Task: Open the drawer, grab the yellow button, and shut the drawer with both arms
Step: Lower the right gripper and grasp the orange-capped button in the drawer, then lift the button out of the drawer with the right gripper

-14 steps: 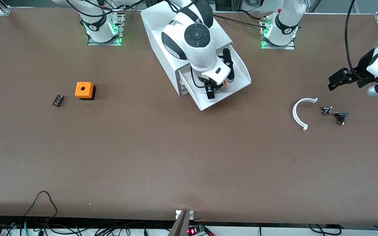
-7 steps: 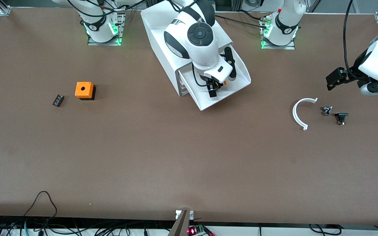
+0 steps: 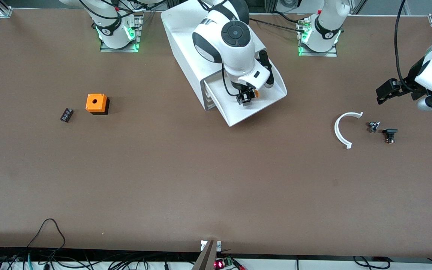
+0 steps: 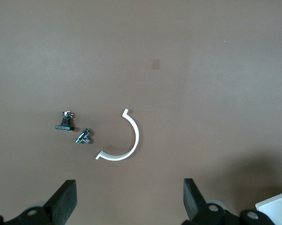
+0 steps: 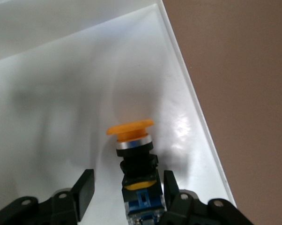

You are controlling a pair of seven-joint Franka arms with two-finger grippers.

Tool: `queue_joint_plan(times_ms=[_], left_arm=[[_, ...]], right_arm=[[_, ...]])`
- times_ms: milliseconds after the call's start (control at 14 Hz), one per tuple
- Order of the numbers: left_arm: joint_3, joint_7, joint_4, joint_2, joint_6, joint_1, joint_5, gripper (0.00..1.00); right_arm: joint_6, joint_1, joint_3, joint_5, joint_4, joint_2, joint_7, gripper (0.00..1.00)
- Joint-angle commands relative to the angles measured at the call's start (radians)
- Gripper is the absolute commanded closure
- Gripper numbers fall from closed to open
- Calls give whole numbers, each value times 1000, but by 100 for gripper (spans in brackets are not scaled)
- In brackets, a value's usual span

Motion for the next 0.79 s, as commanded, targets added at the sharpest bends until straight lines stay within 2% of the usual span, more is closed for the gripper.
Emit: queue_joint_plan(times_ms=[0, 357, 714], left_arm=[[1, -11, 2, -4, -9, 4, -8, 0], [1, -11, 0, -4, -9, 5, -9, 0], [1, -11, 2, -4, -9, 5, -9, 0]], right_arm=[[-3, 3, 4, -13, 36, 18, -3, 58], [8, 18, 5, -13, 34, 18, 11, 67], [32, 39, 5, -13, 36, -4, 137, 69]])
